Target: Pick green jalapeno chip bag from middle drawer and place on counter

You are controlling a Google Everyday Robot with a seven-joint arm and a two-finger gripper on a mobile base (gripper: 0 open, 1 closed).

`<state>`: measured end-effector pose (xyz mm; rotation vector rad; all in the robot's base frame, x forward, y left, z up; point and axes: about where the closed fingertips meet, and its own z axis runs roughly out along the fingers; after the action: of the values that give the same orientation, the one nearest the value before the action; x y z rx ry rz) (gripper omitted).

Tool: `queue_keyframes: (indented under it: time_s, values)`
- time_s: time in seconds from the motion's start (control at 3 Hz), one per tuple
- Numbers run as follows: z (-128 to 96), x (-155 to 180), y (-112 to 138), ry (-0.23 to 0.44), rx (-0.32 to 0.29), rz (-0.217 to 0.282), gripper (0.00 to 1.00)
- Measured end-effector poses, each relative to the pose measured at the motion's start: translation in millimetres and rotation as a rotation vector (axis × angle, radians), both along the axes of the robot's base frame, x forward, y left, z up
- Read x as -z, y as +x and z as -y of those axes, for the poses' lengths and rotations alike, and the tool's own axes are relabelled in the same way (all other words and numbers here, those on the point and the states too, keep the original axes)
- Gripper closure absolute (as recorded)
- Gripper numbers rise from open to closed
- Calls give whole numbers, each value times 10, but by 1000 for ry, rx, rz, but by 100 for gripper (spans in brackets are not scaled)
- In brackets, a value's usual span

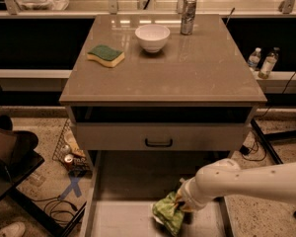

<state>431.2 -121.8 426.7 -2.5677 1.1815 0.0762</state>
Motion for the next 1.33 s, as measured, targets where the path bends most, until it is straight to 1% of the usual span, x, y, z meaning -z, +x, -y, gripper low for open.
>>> queue_keyframes:
  time_s: [0.33,0.67,1.0,1.33]
  values:
    - [104,-874,-45,7,8,56,100]
    - [145,-1675,-7,12,15,118,100]
    - [96,-2396,73,30,8,178,100]
    - [-99,-3088,211,36,-24,245,100]
